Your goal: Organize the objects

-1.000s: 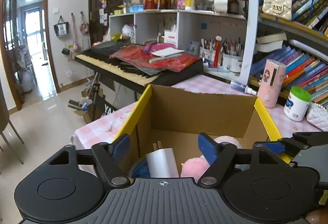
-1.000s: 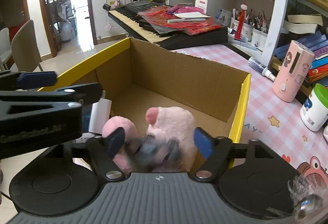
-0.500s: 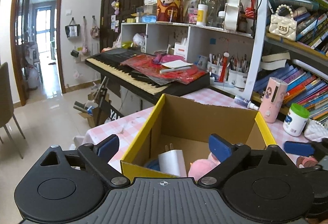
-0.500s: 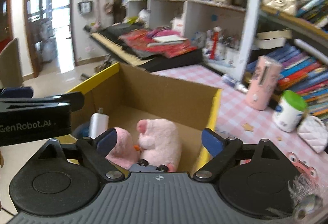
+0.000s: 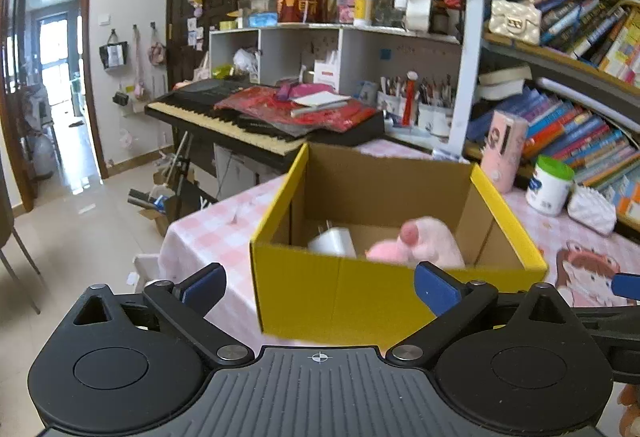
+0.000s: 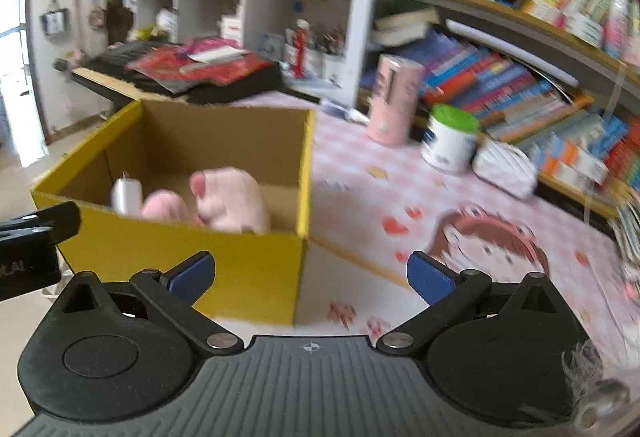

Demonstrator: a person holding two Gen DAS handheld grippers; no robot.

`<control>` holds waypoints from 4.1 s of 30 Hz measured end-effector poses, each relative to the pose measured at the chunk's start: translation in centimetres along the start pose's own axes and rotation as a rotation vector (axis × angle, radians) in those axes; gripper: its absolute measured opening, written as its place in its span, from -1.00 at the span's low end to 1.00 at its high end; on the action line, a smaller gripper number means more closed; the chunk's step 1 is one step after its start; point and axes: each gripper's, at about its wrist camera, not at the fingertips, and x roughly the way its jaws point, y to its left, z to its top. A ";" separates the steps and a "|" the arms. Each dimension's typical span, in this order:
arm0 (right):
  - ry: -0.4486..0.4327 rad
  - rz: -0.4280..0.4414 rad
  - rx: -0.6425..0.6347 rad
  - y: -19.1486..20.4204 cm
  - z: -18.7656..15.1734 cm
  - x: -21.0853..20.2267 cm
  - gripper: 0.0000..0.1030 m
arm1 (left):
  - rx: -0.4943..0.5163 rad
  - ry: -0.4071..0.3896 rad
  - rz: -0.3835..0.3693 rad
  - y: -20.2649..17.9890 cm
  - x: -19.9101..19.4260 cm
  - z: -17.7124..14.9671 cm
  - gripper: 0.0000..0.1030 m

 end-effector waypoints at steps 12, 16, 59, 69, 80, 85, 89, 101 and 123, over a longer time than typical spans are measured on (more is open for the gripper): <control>0.058 -0.182 0.110 -0.9 -5.6 -5.1 1.00 | 0.129 0.078 -0.040 -0.1 -2.5 -3.3 0.99; 0.063 -0.249 0.151 -1.2 -7.1 -6.9 1.00 | 0.186 0.099 -0.096 -0.9 -3.3 -4.4 0.99; 0.140 -0.468 0.233 -3.8 -10.8 -11.1 1.00 | 0.290 0.116 -0.201 -6.1 -6.6 -6.3 1.00; 0.144 -0.500 0.244 -4.1 -11.2 -11.9 1.00 | 0.300 0.108 -0.174 -6.9 -7.5 -6.7 1.00; 0.149 -0.503 0.247 -4.2 -11.5 -12.2 1.00 | 0.306 0.108 -0.159 -7.1 -8.0 -6.9 1.00; 0.149 -0.497 0.252 -4.2 -11.5 -12.2 1.00 | 0.311 0.113 -0.153 -7.1 -7.9 -7.0 1.00; 0.150 -0.498 0.251 -4.2 -11.5 -12.1 1.00 | 0.312 0.115 -0.151 -7.1 -7.9 -7.0 1.00; 0.149 -0.499 0.250 -4.2 -11.5 -12.1 1.00 | 0.312 0.119 -0.150 -7.1 -7.8 -7.0 1.00; 0.124 -0.305 0.192 -2.9 -11.0 -11.6 1.00 | 0.248 0.120 -0.238 -7.1 -7.4 -6.1 1.00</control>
